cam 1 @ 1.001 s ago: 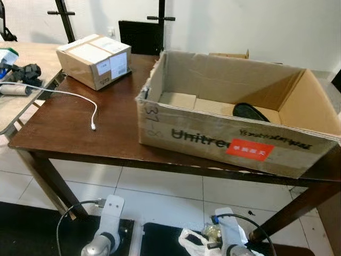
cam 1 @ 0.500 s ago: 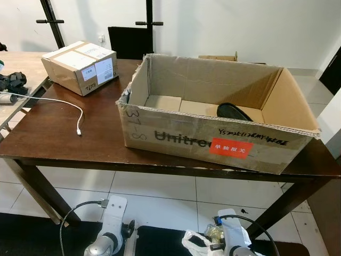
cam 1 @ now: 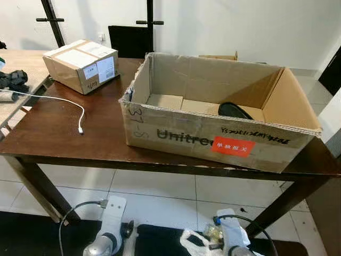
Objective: Picking trash to rubbish bin
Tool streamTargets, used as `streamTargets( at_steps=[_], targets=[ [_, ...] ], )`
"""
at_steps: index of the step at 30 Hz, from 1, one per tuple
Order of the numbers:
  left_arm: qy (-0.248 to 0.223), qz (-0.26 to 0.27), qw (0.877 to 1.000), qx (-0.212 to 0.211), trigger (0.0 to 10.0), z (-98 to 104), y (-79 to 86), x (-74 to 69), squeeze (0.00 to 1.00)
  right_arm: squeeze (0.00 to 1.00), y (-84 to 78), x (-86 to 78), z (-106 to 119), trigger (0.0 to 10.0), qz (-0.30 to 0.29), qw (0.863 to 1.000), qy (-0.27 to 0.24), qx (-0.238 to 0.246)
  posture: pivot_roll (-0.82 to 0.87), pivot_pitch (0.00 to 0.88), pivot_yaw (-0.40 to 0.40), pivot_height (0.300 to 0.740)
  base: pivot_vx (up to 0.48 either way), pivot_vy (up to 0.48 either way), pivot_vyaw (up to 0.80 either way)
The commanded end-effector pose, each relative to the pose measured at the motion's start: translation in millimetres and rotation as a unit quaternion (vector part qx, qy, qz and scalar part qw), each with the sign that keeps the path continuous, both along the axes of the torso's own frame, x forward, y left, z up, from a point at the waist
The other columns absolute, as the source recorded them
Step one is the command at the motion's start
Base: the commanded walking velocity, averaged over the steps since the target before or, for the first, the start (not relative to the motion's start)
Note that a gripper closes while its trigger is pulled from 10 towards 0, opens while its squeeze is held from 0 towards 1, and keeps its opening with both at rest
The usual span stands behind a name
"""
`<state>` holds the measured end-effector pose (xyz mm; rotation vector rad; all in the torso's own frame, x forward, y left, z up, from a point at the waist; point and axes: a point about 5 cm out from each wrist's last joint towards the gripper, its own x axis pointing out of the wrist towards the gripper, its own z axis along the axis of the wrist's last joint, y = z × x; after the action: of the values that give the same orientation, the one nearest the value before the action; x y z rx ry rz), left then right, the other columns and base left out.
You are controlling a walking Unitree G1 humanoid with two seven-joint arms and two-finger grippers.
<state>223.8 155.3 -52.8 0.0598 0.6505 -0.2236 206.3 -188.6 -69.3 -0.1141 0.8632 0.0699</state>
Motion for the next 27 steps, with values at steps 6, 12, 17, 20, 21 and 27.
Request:
streamTargets(
  at_steps=[6, 12, 17, 20, 21, 27],
  targets=[
    [0.010, -0.003, 1.000, 0.004, 10.0, -2.7, 1.0, -3.5, 0.00, 0.00, -4.4, -4.2, -1.8, 10.0, -0.009, 1.000, 0.006, -0.001, -0.07, 0.082, 0.015, 0.740, 0.000, -0.471, 0.00],
    [0.017, 0.009, 1.000, -0.022, 10.0, -3.2, -1.1, -3.8, 0.00, 0.00, -4.7, -4.7, -2.0, 10.0, -0.010, 1.000, 0.006, -0.001, -0.07, 0.087, 0.015, 0.740, 0.000, 0.084, 0.00],
    [0.017, 0.016, 0.999, -0.034, 10.0, -2.5, -2.1, -2.9, 0.00, 0.00, -4.9, -4.8, -2.0, 10.0, -0.010, 1.000, 0.006, -0.001, -0.07, 0.089, 0.014, 0.740, 0.000, 0.480, 0.00],
    [0.015, 0.019, 0.999, -0.036, 10.0, -2.1, -2.1, -2.5, 0.00, 0.00, -4.8, -4.6, -1.9, 10.0, -0.010, 1.000, 0.006, 0.000, -0.07, 0.089, 0.014, 0.740, 0.000, 0.401, 0.00],
    [0.012, 0.017, 0.999, -0.030, 10.0, -1.6, -1.5, -2.2, 0.00, 0.00, -4.8, -4.5, -1.9, 10.0, -0.010, 1.000, 0.006, 0.000, -0.07, 0.089, 0.014, 0.740, 0.000, 0.244, 0.00],
    [0.016, 0.007, 1.000, -0.010, 10.0, -2.8, 1.1, -3.2, 0.00, 0.00, -4.6, -4.9, -2.1, 10.0, -0.011, 1.000, 0.006, 0.000, -0.07, 0.092, 0.015, 0.740, 0.000, 0.000, 0.00]
  ],
)
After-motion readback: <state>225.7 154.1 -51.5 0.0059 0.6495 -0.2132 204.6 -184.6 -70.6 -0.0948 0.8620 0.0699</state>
